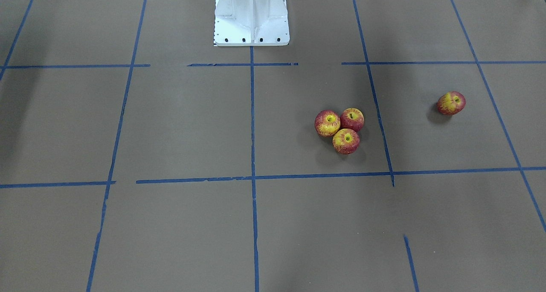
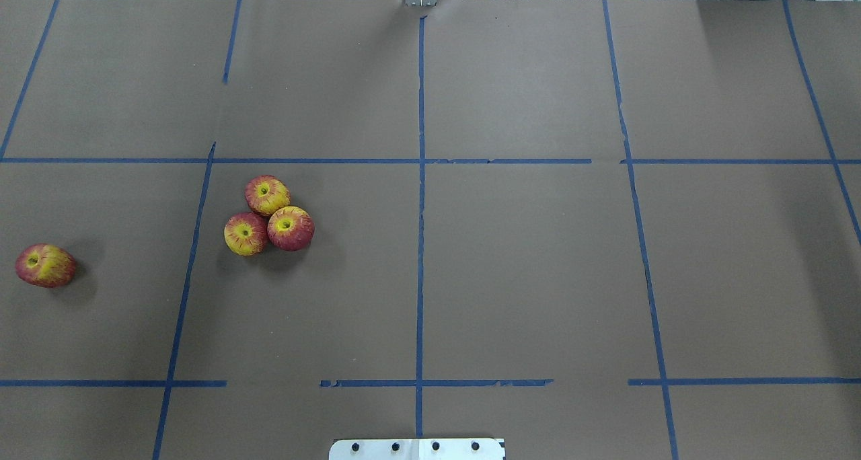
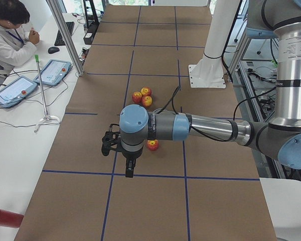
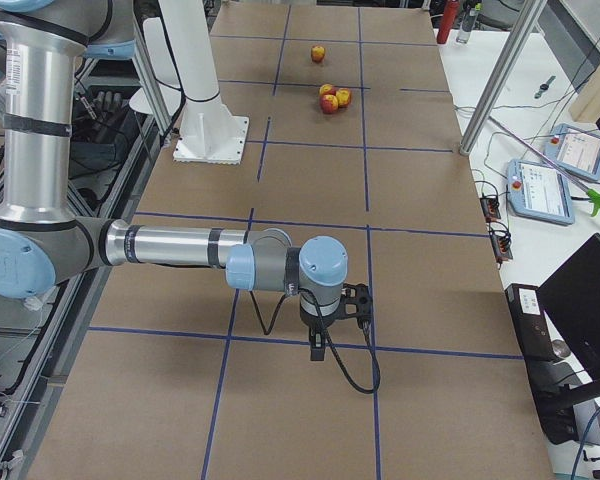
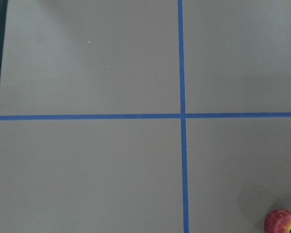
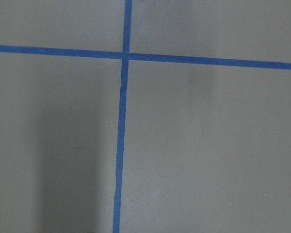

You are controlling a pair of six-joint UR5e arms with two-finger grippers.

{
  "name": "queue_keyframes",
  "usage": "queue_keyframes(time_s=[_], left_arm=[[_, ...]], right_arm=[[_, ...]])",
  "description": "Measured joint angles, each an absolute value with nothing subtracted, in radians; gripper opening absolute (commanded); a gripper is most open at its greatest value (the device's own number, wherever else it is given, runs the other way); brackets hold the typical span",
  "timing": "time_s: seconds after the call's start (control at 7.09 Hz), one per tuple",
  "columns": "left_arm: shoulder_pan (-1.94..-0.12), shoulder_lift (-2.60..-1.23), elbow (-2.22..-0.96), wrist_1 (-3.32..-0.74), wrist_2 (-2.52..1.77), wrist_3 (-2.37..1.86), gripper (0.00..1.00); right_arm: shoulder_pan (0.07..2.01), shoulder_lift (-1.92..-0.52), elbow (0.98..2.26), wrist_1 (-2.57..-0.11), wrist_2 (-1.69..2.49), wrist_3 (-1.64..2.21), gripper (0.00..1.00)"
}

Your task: Stack apples

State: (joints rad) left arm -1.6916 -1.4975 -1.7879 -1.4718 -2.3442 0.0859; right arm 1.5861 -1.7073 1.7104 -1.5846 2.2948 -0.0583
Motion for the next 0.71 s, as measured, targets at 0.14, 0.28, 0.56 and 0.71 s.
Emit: queue_keyframes(time_s=[0.14, 0.28, 0.56, 0.71], left_arm=[[-1.643, -1.489, -1.789, -1.483, -2.365, 0.086, 1.0], [-1.57, -1.487, -1.791, -1.497, -2.411, 0.059, 1.0], [-1.4, -1.489, -1.789, -1.567, -2.46, -0.082, 1.0], [-1.323, -1.489, -1.783, -1.625, -2.464, -0.182, 1.0]], right_arm=[[1.586, -1.707, 1.71, -1.585, 2.295, -0.058, 1.0], [1.586, -1.707, 1.71, -1.585, 2.295, -0.058, 1.0], [1.586, -1.707, 1.71, -1.585, 2.295, -0.058, 1.0], [1.586, -1.707, 1.71, -1.585, 2.295, -0.058, 1.0]])
